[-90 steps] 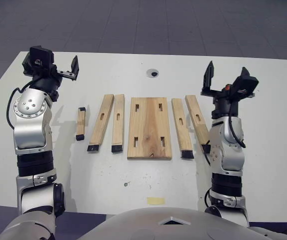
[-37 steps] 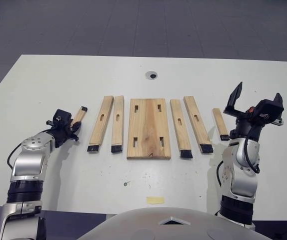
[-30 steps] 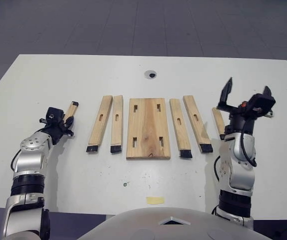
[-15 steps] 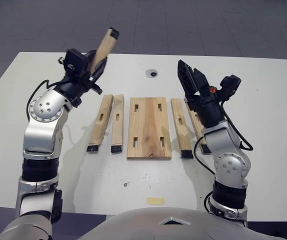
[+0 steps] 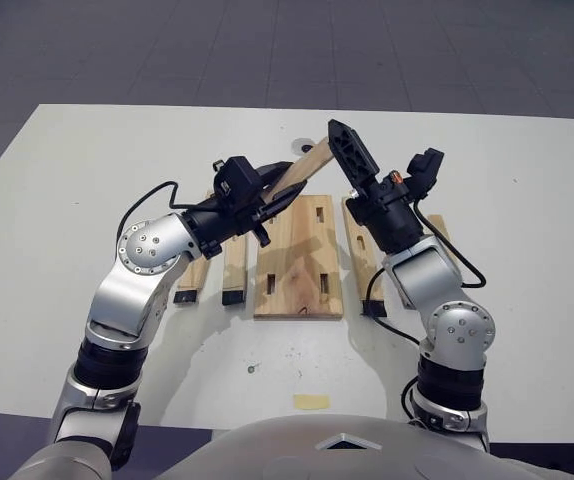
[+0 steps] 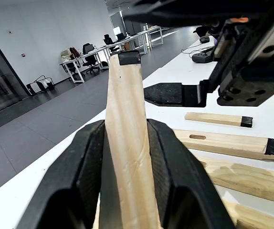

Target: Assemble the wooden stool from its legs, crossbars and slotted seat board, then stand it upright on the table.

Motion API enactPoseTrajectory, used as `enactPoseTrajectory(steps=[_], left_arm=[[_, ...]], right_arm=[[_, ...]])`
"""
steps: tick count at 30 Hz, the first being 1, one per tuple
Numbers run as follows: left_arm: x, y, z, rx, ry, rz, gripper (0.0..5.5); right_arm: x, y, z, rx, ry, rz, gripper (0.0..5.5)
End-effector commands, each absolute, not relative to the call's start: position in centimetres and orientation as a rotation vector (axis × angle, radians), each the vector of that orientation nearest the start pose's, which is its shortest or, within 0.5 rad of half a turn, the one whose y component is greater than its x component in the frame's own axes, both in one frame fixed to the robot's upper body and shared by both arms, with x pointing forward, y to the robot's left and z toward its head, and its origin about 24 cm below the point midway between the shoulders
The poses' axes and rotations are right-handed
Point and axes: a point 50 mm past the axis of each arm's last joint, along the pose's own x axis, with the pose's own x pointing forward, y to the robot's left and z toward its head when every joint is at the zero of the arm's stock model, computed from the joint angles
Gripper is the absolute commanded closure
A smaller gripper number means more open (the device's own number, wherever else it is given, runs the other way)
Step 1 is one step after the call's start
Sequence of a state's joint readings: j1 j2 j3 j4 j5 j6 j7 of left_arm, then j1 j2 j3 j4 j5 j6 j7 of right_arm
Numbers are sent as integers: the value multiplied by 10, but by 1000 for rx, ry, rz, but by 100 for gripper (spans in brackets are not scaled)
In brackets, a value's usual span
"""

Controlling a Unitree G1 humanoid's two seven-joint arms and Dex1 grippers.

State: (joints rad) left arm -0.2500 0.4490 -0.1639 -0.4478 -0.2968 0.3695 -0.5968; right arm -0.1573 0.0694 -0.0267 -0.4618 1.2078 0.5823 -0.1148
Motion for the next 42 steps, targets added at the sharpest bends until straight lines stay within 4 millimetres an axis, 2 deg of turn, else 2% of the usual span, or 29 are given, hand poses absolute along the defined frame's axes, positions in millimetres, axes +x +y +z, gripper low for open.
enactPoseTrajectory(steps=[1, 7, 22, 31, 38, 42], left_arm=[[252, 113, 157, 287, -178, -949, 422], [251, 110, 156, 288, -180, -972, 422], [248, 111, 149, 210, -161, -920, 422], [247, 111, 148, 201, -150, -929, 422], [251, 103, 155, 208, -176, -963, 422], [248, 103, 152, 218, -165, -959, 422]], right_arm=[[250, -79, 161, 1123, 38, 612, 31], [251, -78, 162, 1129, 31, 607, 112], [244, -76, 152, 1118, 97, 666, 367], [246, -76, 152, 1118, 78, 663, 510], [246, -79, 151, 1116, 44, 627, 510], [248, -83, 149, 1083, 31, 609, 510]])
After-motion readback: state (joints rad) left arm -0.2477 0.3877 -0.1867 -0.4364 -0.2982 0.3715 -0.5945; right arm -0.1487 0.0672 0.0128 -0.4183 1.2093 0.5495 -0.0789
